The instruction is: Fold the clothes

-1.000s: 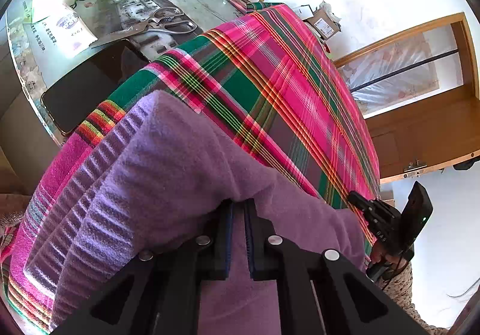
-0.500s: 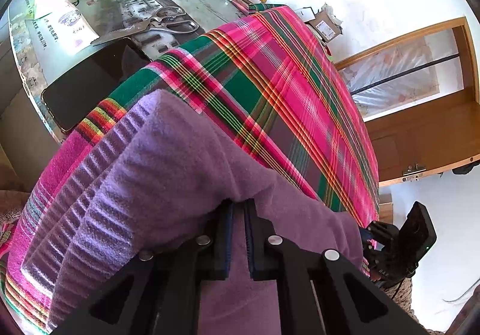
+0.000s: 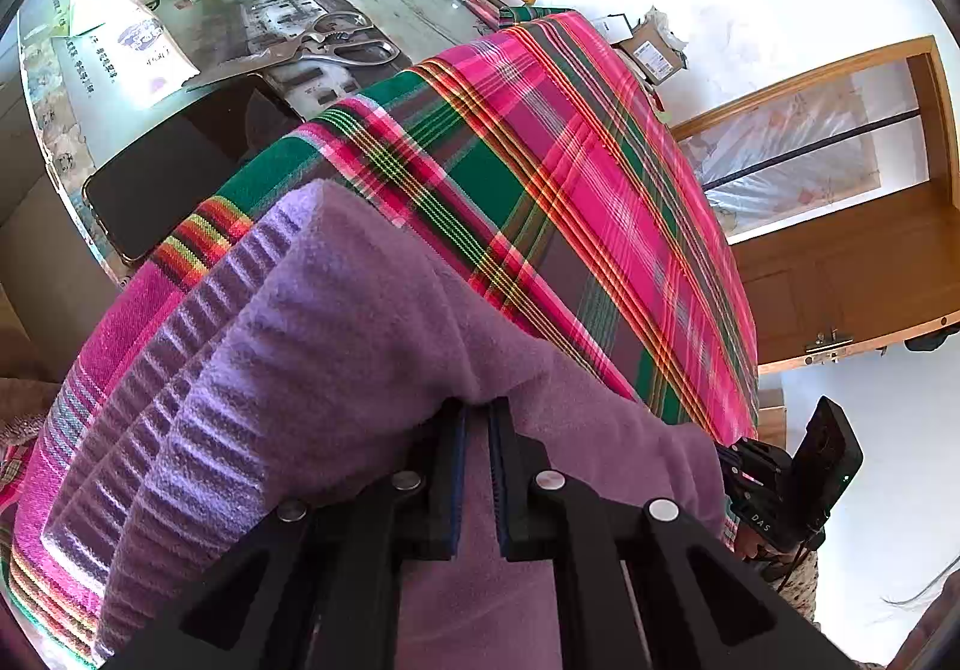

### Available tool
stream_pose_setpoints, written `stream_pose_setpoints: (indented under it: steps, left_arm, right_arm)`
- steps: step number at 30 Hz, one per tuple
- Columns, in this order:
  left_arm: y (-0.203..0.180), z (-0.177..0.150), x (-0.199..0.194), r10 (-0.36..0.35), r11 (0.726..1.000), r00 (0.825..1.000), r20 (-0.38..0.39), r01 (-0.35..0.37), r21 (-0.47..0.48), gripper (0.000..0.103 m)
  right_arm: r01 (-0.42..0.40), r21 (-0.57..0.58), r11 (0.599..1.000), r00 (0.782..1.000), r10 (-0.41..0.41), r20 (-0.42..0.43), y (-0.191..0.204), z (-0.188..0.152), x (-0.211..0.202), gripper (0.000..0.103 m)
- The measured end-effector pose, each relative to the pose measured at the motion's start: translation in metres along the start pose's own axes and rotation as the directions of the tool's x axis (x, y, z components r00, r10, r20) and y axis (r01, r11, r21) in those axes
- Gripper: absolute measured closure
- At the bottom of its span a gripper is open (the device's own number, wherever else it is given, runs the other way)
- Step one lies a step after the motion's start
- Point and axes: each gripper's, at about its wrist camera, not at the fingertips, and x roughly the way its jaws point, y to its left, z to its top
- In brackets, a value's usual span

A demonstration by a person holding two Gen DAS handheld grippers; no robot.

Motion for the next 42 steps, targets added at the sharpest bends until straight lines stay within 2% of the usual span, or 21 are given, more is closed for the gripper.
stream_pose_setpoints:
  steps: [8,12,15,17,18,19,21,27,31,34,37,40,42]
  left_arm:
    - [0.001,0.000,0.000,-0.004,1.000,1.000,0.000,0.004,-0.006,0.094]
    - [0.000,-0.001,0.000,-0.005,1.000,1.000,0.002,0.005,-0.007,0.094]
    - [0.000,0.000,0.000,-0.005,1.000,1.000,0.000,0.005,-0.010,0.094]
    - [0.000,0.000,0.000,-0.001,1.000,1.000,0.000,0.001,-0.010,0.094]
    - [-0.001,0.000,0.001,0.001,1.000,1.000,0.000,-0.001,-0.011,0.094]
    - [-0.001,0.000,0.001,0.003,1.000,1.000,0.000,-0.003,-0.011,0.094]
    - [-0.002,0.001,0.001,0.007,1.000,1.000,-0.001,-0.007,-0.012,0.094]
    - [-0.002,0.001,0.001,0.019,1.000,1.000,0.002,-0.019,-0.017,0.094]
    - [-0.002,-0.001,0.000,0.020,1.000,1.000,0.008,-0.020,-0.022,0.094]
    - [-0.002,-0.001,0.000,0.022,0.999,1.000,0.007,-0.022,-0.024,0.094]
    - [-0.002,-0.002,0.000,0.019,1.000,1.000,0.010,-0.019,-0.024,0.094]
    - [-0.001,-0.003,0.000,0.012,0.999,1.000,0.013,-0.012,-0.031,0.094]
    - [0.000,-0.003,0.000,0.008,0.999,1.000,0.014,-0.008,-0.034,0.094]
  right_arm:
    - [0.009,0.015,1.000,1.000,-0.009,0.018,0.001,-0.002,0.000,0.098]
    - [0.014,0.025,1.000,0.999,-0.015,0.047,0.006,0.000,-0.010,0.093]
    - [-0.145,0.089,0.985,0.985,0.135,0.107,-0.002,0.000,-0.022,0.092]
    - [-0.286,0.173,0.942,0.957,0.271,0.104,-0.011,-0.004,-0.015,0.085]
    - [-0.342,0.217,0.914,0.940,0.327,0.100,-0.016,-0.006,-0.009,0.078]
    - [-0.350,0.246,0.904,0.937,0.340,0.086,-0.017,-0.008,-0.003,0.075]
    - [-0.379,0.279,0.883,0.925,0.371,0.081,-0.017,-0.012,0.004,0.075]
    - [-0.492,0.266,0.829,0.870,0.479,0.118,0.000,-0.010,0.006,0.074]
    - [-0.484,0.316,0.816,0.872,0.478,0.100,0.007,-0.014,0.017,0.074]
    - [-0.488,0.358,0.796,0.871,0.468,0.146,-0.003,-0.017,0.013,0.074]
    - [-0.421,0.444,0.791,0.903,0.411,0.125,-0.015,-0.022,0.016,0.072]
    - [-0.458,0.478,0.750,0.882,0.450,0.140,-0.019,-0.019,0.025,0.072]
    - [-0.480,0.464,0.744,0.870,0.470,0.147,-0.014,-0.012,0.031,0.070]
